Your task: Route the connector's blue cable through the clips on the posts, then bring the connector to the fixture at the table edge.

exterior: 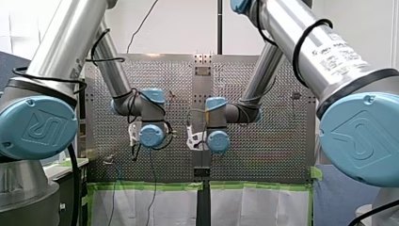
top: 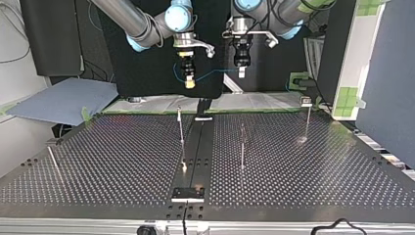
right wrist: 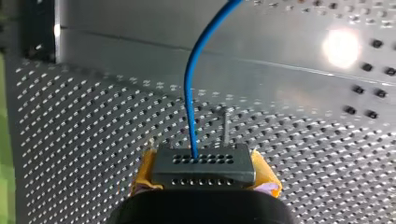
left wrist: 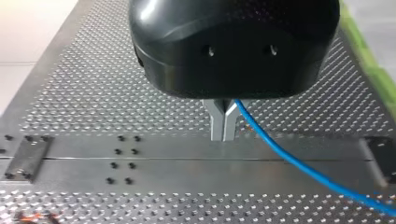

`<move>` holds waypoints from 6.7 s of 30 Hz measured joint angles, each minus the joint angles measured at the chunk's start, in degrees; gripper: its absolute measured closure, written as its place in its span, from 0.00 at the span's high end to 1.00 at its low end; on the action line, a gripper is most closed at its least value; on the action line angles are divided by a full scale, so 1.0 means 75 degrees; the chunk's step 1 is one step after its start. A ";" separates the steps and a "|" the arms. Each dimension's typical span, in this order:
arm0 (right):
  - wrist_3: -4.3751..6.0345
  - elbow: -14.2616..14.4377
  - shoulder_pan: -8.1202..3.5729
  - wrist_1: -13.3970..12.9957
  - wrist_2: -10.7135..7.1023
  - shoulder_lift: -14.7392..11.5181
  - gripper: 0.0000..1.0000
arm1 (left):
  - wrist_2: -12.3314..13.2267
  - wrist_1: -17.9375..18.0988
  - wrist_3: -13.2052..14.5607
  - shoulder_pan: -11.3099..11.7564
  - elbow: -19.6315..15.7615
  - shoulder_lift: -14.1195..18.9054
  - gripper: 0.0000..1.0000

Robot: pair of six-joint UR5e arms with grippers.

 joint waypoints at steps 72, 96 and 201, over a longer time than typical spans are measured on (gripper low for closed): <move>0.0621 -0.1425 -0.1075 0.0948 -0.1592 -0.1504 0.00 | 0.0855 -0.3296 0.0567 0.1688 0.2022 0.1489 0.00; 0.0752 -0.2009 -0.1088 0.1024 -0.1698 -0.0973 0.00 | 0.1406 -0.3455 0.0586 0.2145 0.2732 0.0991 0.00; 0.0841 -0.2532 -0.1849 0.1428 -0.2282 -0.0701 0.00 | 0.2098 -0.4102 0.0094 0.2951 0.3624 0.0411 0.98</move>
